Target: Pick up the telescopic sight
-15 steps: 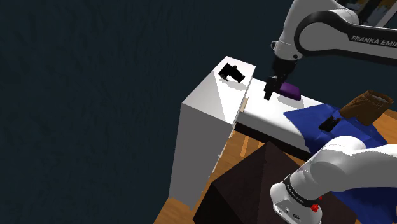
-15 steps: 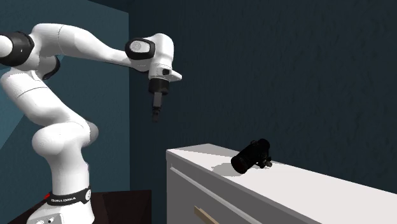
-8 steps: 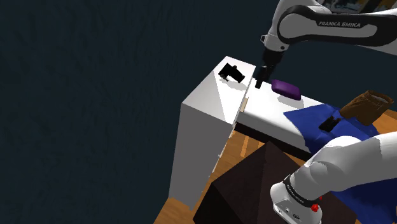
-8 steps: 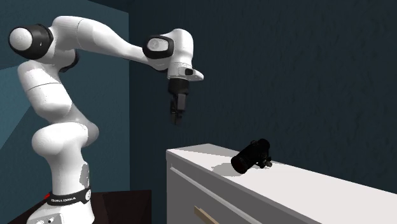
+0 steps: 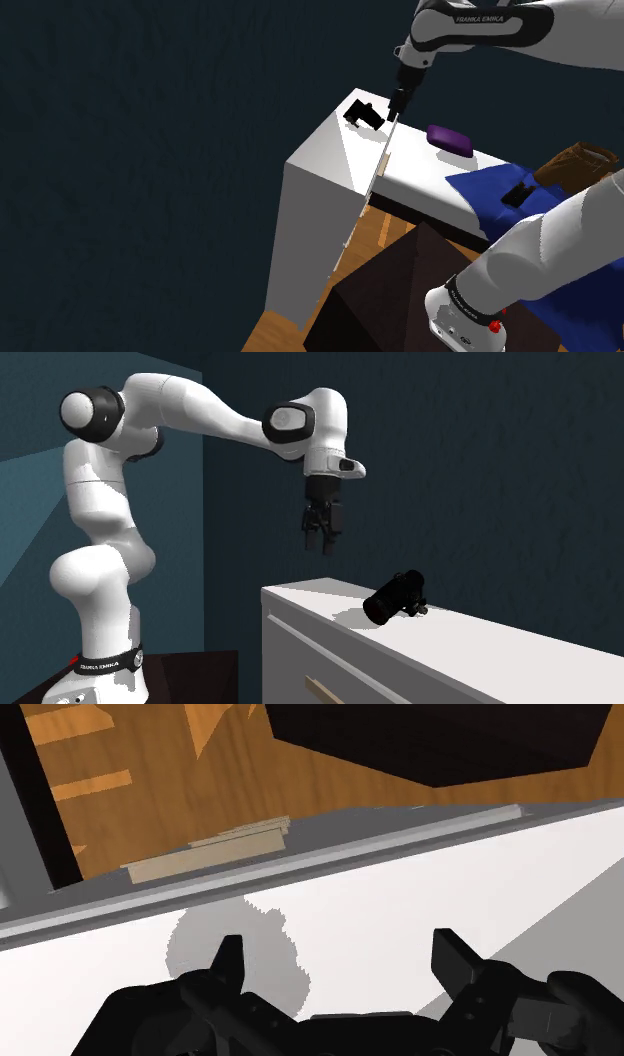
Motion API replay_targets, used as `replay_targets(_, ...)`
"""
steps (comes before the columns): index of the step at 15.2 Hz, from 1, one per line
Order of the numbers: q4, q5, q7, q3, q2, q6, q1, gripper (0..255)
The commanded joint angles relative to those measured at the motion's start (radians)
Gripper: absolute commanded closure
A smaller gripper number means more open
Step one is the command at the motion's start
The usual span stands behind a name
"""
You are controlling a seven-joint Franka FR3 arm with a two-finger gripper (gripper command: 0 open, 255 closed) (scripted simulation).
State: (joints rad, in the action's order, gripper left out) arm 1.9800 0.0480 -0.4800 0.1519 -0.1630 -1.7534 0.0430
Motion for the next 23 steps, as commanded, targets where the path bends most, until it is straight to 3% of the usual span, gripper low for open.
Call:
replay_targets(1, -0.082, -0.025, -0.054, 0.019, 0.085, -0.002, 0.005, 0)
replay_targets(7, -0.384, -0.118, -0.193, 0.045, 0.346, 0.05, 0.04, 0)
replay_targets(13, -0.797, -0.208, -0.29, 0.034, 0.646, 0.181, 0.107, 0)
replay_targets(22, -0.677, -0.207, -0.299, 0.032, 0.635, 0.073, 0.099, 0)
replay_targets(23, -0.678, -0.207, -0.299, 0.033, 0.634, 0.075, 0.1, 255)
